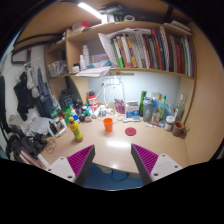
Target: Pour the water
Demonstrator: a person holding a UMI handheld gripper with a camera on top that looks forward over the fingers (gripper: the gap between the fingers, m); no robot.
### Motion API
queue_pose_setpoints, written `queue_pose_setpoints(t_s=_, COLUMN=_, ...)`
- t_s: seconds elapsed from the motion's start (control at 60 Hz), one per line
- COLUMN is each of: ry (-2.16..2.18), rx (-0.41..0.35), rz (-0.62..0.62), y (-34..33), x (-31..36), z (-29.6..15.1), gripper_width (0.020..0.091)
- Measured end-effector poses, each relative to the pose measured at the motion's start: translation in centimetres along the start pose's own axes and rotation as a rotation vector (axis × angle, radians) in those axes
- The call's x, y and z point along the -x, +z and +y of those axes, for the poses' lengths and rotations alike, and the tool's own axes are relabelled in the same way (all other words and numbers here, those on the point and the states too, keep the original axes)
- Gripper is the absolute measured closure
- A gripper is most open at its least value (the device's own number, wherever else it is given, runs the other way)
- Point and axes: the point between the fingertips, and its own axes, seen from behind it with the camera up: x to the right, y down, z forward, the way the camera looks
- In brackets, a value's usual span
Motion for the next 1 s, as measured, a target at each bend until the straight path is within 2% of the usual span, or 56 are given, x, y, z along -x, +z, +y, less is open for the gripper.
queue_pose_setpoints(t_s=0.2, ry=0.054, rx=-0.034, rz=0.069, y=2.7, x=3.9, z=-0.9, gripper_width=0.0296)
queue_pose_setpoints(t_s=0.283, ry=0.020, rx=-0.080, rz=0.069, y=3.7, x=6.4, z=-1.1, gripper_width=0.0297)
queue_pose_setpoints(t_s=0.45, ry=-0.023, rx=-0.144, rz=0.051, y=7.4, x=11.0, z=2.0, gripper_width=0.0296)
queue_pose_setpoints(t_s=0.583, ry=-0.087, rx=-0.177, rz=0.026, y=13.8, x=15.2, z=6.0, gripper_width=0.0299)
queue_pose_setpoints(t_s=0.717, ry=-0.089, rx=-0.214, rz=-0.040, y=22.4, x=20.8, z=8.3, gripper_width=0.0301)
queue_pose_setpoints(t_s=1.0, ry=-0.150, rx=-0.266, rz=-0.141, y=39.1, x=27.6, z=7.0, gripper_width=0.0307)
